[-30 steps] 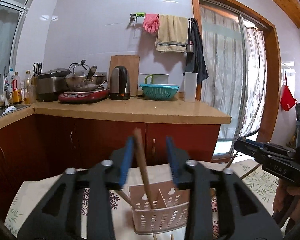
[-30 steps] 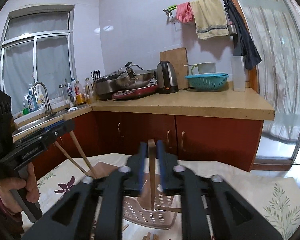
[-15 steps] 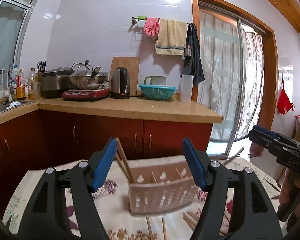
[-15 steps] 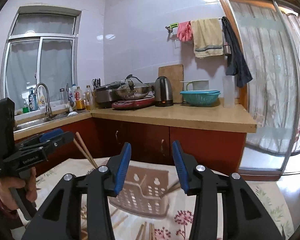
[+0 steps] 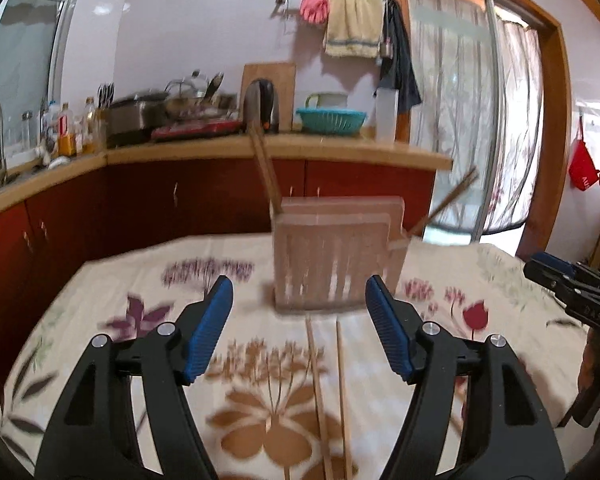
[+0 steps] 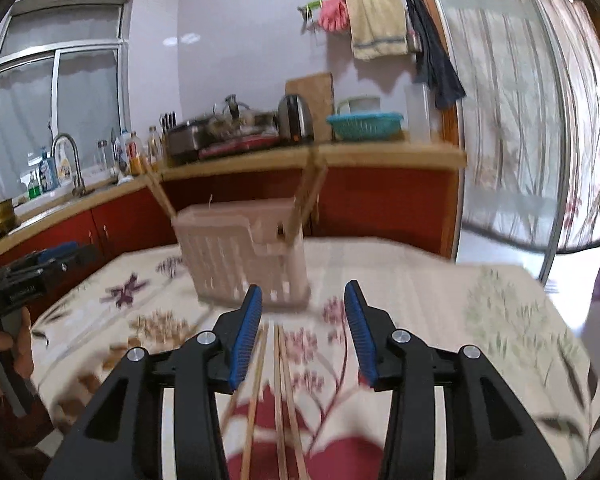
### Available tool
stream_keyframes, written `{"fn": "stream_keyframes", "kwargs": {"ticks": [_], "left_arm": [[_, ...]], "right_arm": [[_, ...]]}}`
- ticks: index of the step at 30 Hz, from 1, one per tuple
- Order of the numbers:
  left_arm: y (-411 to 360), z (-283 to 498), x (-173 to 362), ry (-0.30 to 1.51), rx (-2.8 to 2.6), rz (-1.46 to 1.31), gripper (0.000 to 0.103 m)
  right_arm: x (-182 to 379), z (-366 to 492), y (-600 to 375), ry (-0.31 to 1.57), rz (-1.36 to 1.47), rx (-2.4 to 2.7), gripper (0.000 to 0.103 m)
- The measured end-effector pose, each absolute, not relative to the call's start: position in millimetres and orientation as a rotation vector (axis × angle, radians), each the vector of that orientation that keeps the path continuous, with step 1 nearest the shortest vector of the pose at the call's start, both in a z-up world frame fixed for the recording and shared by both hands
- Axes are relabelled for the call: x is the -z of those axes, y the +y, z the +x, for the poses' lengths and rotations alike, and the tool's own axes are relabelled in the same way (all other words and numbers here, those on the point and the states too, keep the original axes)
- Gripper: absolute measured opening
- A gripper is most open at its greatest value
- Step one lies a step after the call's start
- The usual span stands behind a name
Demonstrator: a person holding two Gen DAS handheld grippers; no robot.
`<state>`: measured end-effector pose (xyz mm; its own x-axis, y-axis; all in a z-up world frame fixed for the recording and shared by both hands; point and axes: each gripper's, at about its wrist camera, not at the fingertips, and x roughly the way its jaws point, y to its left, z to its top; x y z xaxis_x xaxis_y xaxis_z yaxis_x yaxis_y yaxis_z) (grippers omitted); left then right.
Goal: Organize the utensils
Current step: 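Move both tools back down to the loose chopsticks on the tablecloth, then close the right tool on a chopstick while the left tool grasps another chopstick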
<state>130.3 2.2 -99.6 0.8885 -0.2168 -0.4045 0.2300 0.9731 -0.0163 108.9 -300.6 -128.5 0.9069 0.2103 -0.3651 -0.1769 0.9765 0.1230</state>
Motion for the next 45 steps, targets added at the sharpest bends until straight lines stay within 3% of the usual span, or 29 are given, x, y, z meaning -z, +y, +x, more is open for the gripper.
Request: {"fn": "stream_keyframes", "kwargs": {"ticks": [14, 20, 26, 32, 37, 45], "left_arm": [[19.0, 91.7, 172.4, 0.584, 0.166, 0.051, 0.067], [18.1, 84.4, 185.1, 0.603, 0.166, 0.050, 0.067], [14.9, 78.7, 196.0, 0.621, 0.175, 0.051, 0.067], [11.3, 77.7, 207.3, 0.643, 0.187, 0.045, 0.065], [7.7, 75.2, 212.2, 0.651, 0.200, 0.063, 0.059], [3.0, 71.0, 221.9, 0.679, 0.242, 0.072, 0.036]], "right_arm": [[224.0, 69.5, -311.2, 0.573, 0.074, -0.234, 0.030], [233.2, 63.3, -311.9, 0.574, 0.068, -0.258, 0.028], [239.6, 61.5, -309.8, 0.579, 0.054, -0.262, 0.016], [242.2, 59.2, -309.7, 0.576, 0.052, -0.259, 0.015], [242.8, 58.7, -309.7, 0.575, 0.049, -0.257, 0.015], [241.3, 57.3, -309.2, 0.567, 0.046, -0.249, 0.013]]}}
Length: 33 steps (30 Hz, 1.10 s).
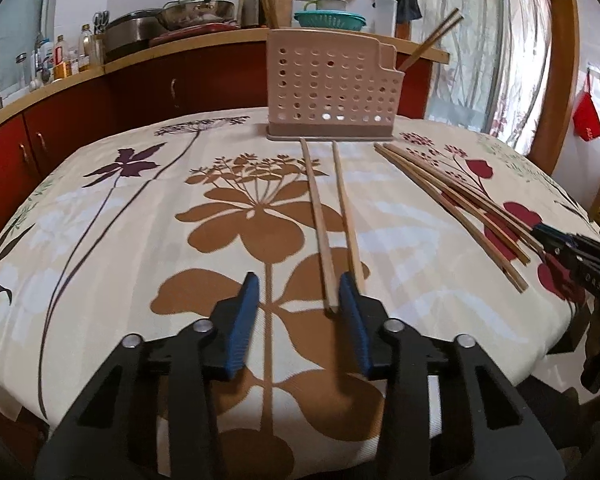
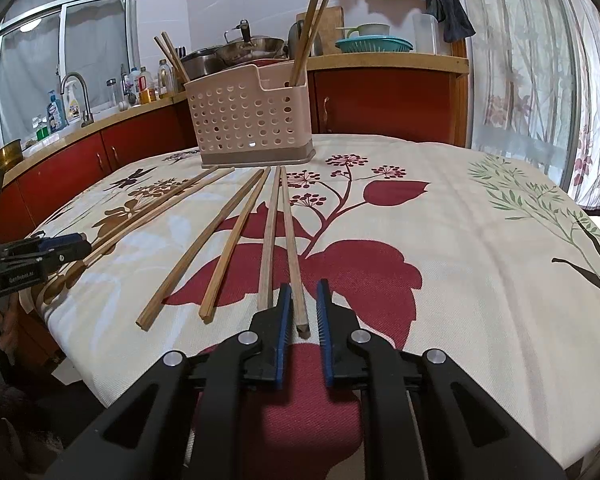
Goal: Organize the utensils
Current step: 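Close the right tool on a chopstick while the left tool grasps another chopstick, then lift both held chopsticks and carry them above the beige holder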
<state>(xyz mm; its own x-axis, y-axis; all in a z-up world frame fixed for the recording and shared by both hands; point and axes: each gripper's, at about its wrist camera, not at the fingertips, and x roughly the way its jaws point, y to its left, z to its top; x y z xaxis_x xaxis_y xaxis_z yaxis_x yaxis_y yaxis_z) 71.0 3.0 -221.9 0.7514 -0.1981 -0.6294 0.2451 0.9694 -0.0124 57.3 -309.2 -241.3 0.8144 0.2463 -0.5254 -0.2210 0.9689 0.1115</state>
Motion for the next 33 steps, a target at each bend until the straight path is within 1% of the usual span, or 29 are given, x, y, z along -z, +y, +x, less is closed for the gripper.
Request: {"fn": "stream_keyframes", "kwargs": {"ticks": [4, 5, 7, 9, 13, 18, 33], "left_arm": [[-0.9, 68.7, 223.9, 0.678, 0.257, 0.082, 0.027], [-0.7, 68.7, 224.3, 0.678, 0.259, 0.081, 0.021], [-0.3, 68.2, 224.2, 0.678, 0.259, 0.078, 0.016], [-0.5, 67.8, 224.5, 0.677, 0.260, 0.077, 0.007], [-0.5, 67.4, 223.6, 0.673, 0.257, 0.079, 0.007], [0.4, 61.7, 211.1, 0.615, 0.245, 0.094, 0.007], [12.1, 45.9, 141.5, 0.403, 0.205, 0.096, 0.006]], "right_arm": [[240.6, 57.7, -307.7, 0.563, 0.046, -0.247, 0.012], [240.6, 57.7, -307.4, 0.562, 0.046, -0.245, 0.010], [240.5, 57.6, -306.4, 0.559, 0.044, -0.244, 0.009], [240.5, 57.6, -306.1, 0.559, 0.046, -0.246, 0.009], [237.4, 56.0, -305.5, 0.549, 0.045, -0.246, 0.007], [222.8, 52.3, -306.3, 0.516, 0.047, -0.237, 0.007], [160.6, 38.1, -311.0, 0.370, 0.062, -0.220, 0.007]]}}
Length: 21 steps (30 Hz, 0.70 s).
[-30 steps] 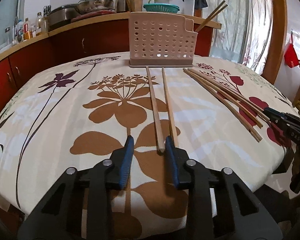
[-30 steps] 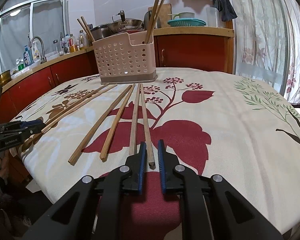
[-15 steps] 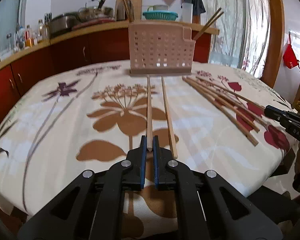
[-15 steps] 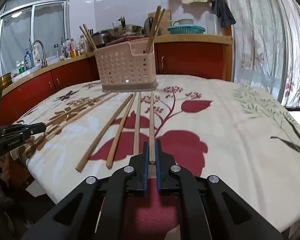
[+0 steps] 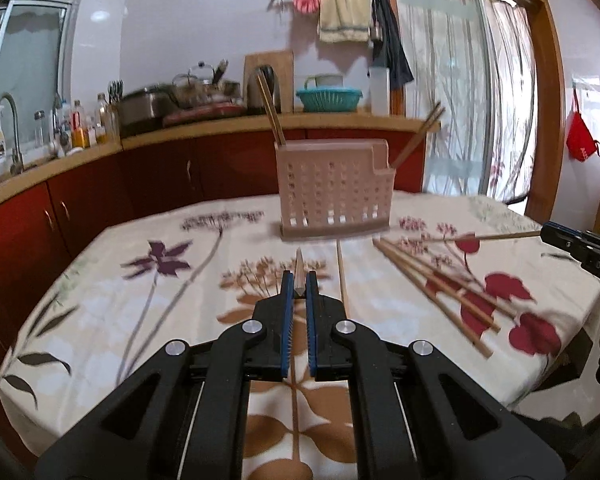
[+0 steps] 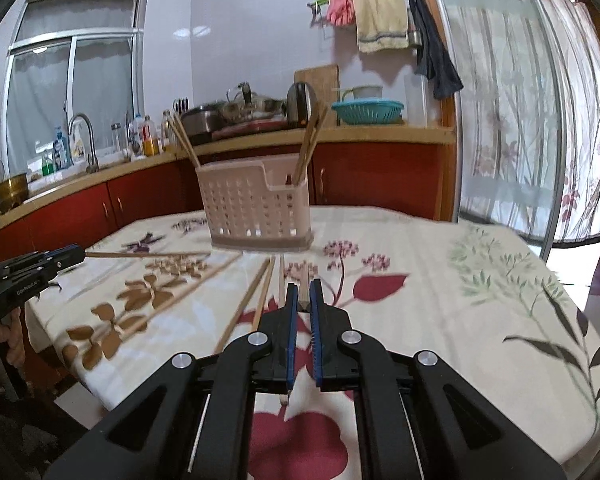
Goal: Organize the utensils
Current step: 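Lift both held chopsticks and carry them above the beige holder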
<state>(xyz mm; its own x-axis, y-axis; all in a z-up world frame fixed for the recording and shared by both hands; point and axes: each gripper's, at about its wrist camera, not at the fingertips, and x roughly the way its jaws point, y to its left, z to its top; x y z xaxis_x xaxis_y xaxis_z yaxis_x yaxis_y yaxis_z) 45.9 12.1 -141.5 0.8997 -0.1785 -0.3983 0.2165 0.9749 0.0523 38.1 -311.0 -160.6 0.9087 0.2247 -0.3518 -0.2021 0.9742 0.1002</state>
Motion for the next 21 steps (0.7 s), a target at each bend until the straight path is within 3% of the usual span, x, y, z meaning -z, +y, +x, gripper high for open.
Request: {"fn": "stream_keyframes", "kwargs": {"ticks": [21], "left_arm": [[37.0, 37.6, 66.4, 0.286, 0.211, -0.012, 0.006]], "right_arm": [[92.4, 36.9, -324.6, 0.258, 0.093, -0.195, 0.007]]}}
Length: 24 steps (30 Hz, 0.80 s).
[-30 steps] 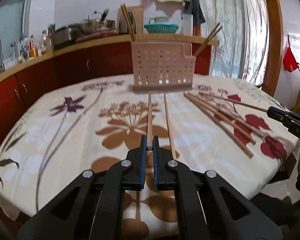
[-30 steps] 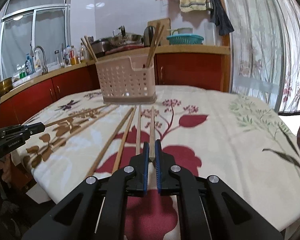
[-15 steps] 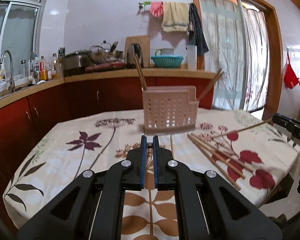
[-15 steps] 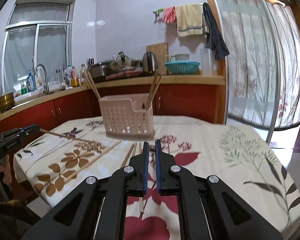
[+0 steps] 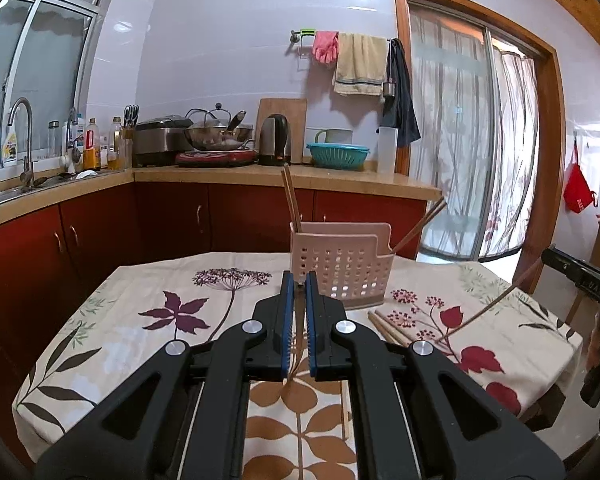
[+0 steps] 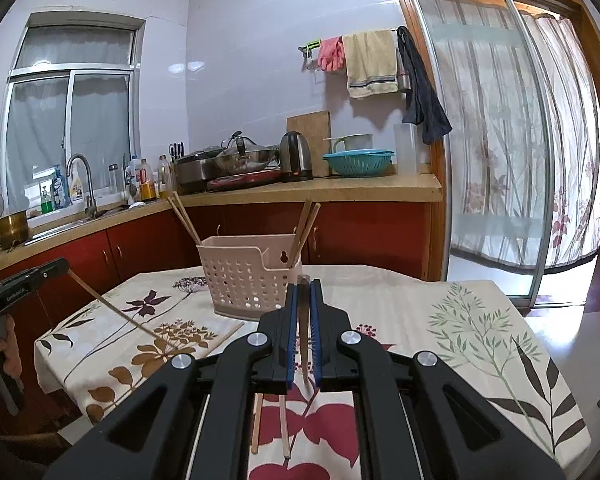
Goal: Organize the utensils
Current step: 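Lift both held chopsticks and carry them above the beige holder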
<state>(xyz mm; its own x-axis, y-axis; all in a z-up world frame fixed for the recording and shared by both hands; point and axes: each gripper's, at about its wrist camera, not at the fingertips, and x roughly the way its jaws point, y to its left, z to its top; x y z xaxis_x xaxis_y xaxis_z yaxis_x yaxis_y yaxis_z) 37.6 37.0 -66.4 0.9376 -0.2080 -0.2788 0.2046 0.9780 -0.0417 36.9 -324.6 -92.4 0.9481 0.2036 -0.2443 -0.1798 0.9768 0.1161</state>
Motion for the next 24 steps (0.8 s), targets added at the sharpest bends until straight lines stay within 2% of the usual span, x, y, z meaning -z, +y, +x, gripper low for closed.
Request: {"fn": "stream_keyframes", "kwargs": {"ticks": [24], "left_arm": [[32.2, 86.6, 43.6, 0.285, 0.277, -0.008, 0.006]], "right_arm": [[68.9, 86.0, -313.3, 0.270, 0.073, -0.212, 0.007]]}}
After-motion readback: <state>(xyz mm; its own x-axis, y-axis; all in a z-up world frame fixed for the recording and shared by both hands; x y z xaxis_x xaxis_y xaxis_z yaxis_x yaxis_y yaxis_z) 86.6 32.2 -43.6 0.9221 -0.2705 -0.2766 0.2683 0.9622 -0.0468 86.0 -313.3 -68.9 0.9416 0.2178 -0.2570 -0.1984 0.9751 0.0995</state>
